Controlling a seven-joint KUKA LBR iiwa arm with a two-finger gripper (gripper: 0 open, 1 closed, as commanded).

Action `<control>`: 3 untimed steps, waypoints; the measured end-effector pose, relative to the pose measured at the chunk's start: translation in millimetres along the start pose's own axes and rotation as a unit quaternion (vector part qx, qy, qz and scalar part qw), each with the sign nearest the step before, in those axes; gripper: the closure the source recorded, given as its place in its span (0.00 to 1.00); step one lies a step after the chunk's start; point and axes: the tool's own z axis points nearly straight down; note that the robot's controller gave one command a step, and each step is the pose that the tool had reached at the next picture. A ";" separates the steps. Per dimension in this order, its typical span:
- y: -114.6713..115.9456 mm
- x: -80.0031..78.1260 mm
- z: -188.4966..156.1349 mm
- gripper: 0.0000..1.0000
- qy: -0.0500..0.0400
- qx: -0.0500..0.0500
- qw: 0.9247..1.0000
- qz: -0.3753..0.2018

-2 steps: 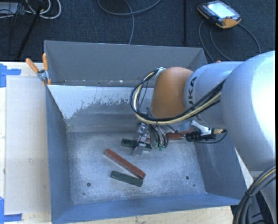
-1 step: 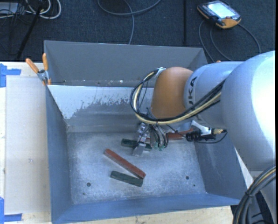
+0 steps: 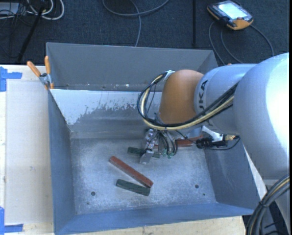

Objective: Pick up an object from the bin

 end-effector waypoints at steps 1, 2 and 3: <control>-1.0 2.3 -20.0 1.00 0.004 0.001 1.000 0.000; -0.3 -0.1 -39.3 1.00 0.000 -0.001 1.000 0.000; -0.1 -1.2 -48.6 1.00 -0.002 -0.001 1.000 -0.001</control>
Offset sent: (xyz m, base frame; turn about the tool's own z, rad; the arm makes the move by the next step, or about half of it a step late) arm 0.0001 -0.0001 0.0419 0.0000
